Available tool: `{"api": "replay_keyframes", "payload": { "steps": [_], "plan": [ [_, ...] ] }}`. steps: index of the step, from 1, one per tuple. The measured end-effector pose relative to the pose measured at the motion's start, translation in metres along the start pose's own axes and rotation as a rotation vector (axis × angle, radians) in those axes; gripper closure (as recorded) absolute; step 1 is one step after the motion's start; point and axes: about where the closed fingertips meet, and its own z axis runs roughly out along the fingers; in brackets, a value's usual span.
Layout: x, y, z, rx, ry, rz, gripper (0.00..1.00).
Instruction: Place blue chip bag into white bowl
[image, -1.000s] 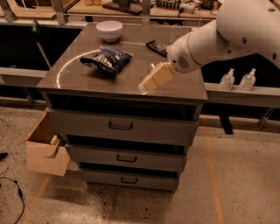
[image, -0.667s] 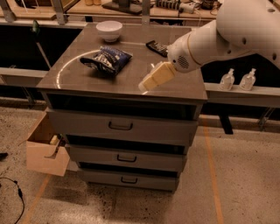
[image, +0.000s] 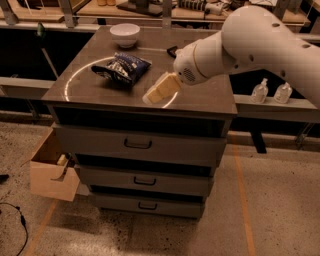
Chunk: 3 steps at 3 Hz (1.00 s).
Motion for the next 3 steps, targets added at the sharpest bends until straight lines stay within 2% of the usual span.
{"api": "replay_keyframes", "payload": {
  "steps": [1,3],
  "plan": [
    [-0.012,-0.007,0.031,0.006,-0.038,-0.006,0.0],
    [-0.023,-0.017,0.084,0.034,-0.066,0.009,0.0]
  ]
}}
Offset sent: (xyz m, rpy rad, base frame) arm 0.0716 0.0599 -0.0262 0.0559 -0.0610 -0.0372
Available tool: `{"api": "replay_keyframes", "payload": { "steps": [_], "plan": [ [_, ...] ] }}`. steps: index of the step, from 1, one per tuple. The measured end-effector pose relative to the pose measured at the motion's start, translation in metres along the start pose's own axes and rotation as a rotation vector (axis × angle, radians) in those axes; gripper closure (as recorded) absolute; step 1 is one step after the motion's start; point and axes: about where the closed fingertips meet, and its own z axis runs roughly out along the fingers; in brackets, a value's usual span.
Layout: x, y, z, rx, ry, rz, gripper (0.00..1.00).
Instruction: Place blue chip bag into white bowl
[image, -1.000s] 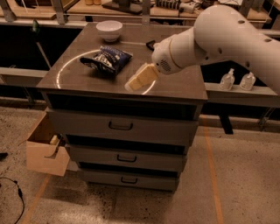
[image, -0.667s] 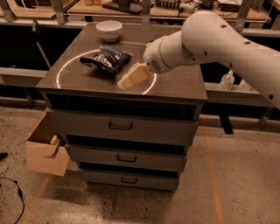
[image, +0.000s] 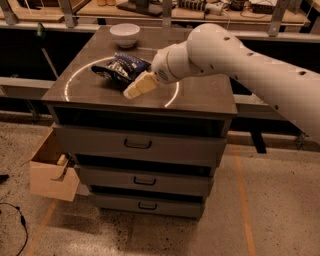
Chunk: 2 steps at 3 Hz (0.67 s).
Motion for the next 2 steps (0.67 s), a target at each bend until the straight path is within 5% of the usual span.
{"api": "replay_keyframes", "payload": {
  "steps": [1,2],
  "plan": [
    [-0.003,-0.002,0.025,-0.005,-0.015,0.007,0.0],
    [-0.005,-0.004,0.042,-0.006,-0.023,0.012,0.14]
  ]
}}
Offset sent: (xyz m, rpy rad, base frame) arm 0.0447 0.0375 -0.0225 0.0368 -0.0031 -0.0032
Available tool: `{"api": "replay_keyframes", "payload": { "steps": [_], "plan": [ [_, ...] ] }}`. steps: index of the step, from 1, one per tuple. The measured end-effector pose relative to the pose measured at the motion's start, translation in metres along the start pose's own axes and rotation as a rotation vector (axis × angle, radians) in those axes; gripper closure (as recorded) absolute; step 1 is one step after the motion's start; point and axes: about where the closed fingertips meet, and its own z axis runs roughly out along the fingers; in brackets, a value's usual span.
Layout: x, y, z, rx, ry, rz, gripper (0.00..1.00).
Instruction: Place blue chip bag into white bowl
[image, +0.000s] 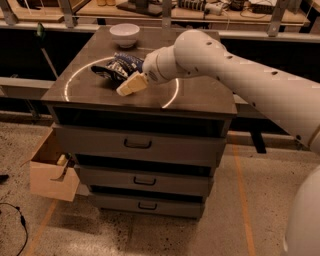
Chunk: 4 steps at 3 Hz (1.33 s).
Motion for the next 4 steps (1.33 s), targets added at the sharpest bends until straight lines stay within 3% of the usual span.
{"api": "replay_keyframes", "payload": {
  "steps": [3,4],
  "plan": [
    [-0.005,-0.006,0.017,0.021,0.01,0.008,0.84],
    [-0.021,-0.025,0.026,0.062,-0.028,-0.014,1.0]
  ]
}}
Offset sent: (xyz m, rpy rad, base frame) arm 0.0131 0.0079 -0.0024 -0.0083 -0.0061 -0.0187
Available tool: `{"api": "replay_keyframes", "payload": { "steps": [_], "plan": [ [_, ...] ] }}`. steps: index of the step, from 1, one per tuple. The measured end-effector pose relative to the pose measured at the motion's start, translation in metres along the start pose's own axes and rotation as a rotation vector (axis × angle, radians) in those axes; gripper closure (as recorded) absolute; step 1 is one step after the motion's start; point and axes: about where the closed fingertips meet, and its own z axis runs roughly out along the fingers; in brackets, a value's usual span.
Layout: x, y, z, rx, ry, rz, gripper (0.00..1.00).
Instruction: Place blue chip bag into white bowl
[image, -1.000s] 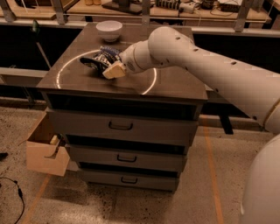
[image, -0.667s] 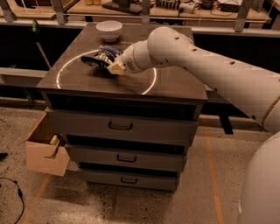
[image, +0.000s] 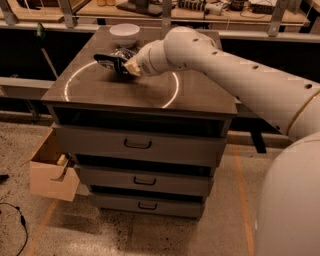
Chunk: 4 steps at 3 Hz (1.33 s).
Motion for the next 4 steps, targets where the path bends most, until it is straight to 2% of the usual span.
{"api": "replay_keyframes", "payload": {
  "steps": [2,3,4],
  "plan": [
    [-0.065,-0.057,0.027,0.099,-0.148,-0.115,1.0],
    [-0.114,-0.091,0.012,0.138,-0.22,-0.191,1.0],
    [-0.138,-0.106,-0.009,0.129,-0.232,-0.209,1.0]
  ]
}}
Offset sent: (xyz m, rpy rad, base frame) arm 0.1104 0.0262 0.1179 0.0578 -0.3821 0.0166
